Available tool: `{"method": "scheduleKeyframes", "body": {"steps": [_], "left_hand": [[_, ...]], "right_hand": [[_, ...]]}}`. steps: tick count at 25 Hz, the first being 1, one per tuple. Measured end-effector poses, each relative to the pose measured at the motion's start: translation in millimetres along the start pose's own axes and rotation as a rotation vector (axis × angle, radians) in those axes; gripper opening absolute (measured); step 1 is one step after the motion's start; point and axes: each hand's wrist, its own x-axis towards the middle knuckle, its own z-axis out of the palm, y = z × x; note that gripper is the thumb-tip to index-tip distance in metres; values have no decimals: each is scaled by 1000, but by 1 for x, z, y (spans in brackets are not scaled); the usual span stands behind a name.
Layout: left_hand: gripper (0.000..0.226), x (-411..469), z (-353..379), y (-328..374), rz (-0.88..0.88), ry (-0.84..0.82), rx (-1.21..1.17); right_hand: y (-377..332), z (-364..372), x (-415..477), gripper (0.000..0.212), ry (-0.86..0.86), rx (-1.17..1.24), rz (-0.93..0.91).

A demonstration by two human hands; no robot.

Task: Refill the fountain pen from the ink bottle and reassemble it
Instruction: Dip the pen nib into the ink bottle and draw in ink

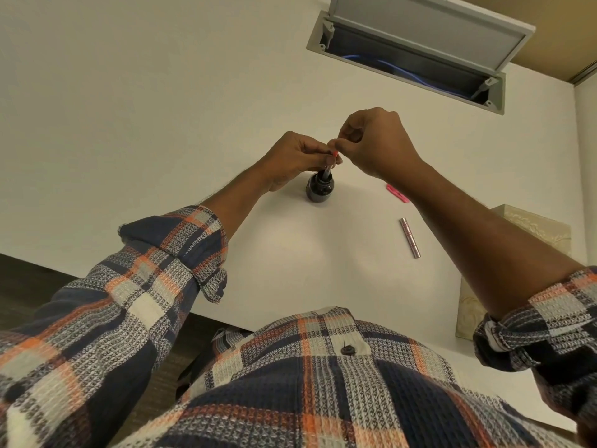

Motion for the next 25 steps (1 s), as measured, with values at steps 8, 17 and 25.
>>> {"method": "scheduleKeyframes", "body": {"steps": [8, 17, 25], "left_hand": [[12, 2, -1, -4, 13, 24, 13], [18, 6, -3, -5, 36, 41, 55], [17, 6, -1, -4, 50, 34, 61]], "right_hand": [[2, 4, 2, 16, 5, -14, 7], [4, 6, 5, 21, 24, -35, 52], [1, 6, 5, 18, 37, -31, 66]]}}
